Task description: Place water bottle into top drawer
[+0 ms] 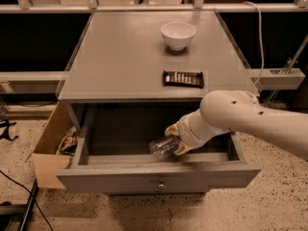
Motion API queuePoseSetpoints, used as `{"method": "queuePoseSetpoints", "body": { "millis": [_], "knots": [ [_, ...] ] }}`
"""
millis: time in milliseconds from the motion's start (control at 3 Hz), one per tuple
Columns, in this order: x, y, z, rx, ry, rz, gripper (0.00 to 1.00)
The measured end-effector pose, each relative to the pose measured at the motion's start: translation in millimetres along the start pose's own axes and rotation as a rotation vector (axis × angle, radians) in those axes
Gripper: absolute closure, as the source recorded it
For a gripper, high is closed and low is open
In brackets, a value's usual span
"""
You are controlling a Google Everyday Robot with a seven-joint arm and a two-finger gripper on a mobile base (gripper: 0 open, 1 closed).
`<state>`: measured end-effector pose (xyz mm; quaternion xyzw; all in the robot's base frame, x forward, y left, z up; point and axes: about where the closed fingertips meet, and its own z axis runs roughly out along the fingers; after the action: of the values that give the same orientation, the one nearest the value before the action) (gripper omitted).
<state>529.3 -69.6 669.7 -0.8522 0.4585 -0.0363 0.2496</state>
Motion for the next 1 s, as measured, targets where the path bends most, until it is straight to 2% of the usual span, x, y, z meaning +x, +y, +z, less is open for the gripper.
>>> {"method": "queuePoseSetpoints", "body": {
  "millis": [333, 667, 1000],
  "knots": [
    [9.9, 1.4, 9.1, -0.006, 0.009, 0.019, 1.00],
    [33.9, 12.4, 36.2, -0.030, 0.035, 0.052, 1.00],
    [36.6, 11.4, 43.0, -0.033, 0.037, 0.038, 1.00]
  ]
}}
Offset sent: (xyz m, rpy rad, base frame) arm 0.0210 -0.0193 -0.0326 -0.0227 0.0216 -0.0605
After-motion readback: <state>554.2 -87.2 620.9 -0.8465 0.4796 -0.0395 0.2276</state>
